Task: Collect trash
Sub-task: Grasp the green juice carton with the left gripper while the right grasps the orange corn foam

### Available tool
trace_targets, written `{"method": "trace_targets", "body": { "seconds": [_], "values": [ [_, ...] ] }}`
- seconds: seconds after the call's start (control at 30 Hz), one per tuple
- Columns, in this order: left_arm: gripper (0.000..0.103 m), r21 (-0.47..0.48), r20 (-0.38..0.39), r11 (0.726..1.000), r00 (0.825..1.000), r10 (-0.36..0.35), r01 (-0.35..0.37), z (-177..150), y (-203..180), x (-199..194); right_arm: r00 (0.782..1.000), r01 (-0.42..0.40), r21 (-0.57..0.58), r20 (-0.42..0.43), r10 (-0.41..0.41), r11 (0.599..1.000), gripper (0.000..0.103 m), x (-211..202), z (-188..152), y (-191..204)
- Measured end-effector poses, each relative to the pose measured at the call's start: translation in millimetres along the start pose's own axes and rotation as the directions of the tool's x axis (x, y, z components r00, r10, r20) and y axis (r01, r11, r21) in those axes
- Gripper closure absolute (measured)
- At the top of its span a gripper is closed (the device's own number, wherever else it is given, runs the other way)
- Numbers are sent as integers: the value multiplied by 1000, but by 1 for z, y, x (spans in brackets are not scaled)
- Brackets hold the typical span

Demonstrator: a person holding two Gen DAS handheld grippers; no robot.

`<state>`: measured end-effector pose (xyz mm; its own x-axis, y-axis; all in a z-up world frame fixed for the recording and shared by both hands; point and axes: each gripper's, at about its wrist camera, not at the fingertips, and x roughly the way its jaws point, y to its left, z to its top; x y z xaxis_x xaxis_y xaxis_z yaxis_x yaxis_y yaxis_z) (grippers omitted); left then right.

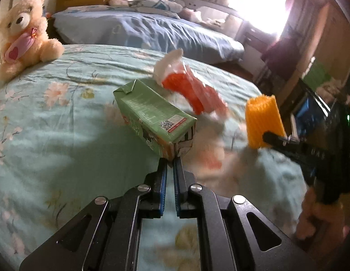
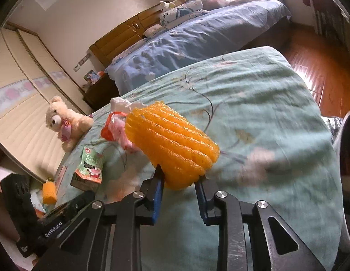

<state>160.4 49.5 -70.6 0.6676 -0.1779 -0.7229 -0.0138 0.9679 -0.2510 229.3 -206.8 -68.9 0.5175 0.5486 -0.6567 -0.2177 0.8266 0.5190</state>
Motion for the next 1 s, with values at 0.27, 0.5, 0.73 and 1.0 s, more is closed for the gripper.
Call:
{"method": "trace_targets", "body": {
  "seconds": [0.27, 0.5, 0.73, 1.0],
  "values": [
    [68, -33, -29, 998, 998, 58, -59, -18, 17, -15, 1000, -10, 17, -3, 10, 1000, 77, -17, -18, 3],
    [26, -45, 12, 991, 992, 128, -128, -11, -1, -12, 1000, -4, 37, 5, 4, 999, 77, -23, -25, 1],
    [31, -61, 9, 983, 984, 176, -175, 0, -5, 7, 1000, 3, 41, 28, -4, 999, 78, -39, -32, -1],
    [70, -25, 24, 993, 993, 113, -112, -5, -12, 4, 999, 20, 48, 29, -21, 999, 86, -50, -40, -11]
  ]
}}
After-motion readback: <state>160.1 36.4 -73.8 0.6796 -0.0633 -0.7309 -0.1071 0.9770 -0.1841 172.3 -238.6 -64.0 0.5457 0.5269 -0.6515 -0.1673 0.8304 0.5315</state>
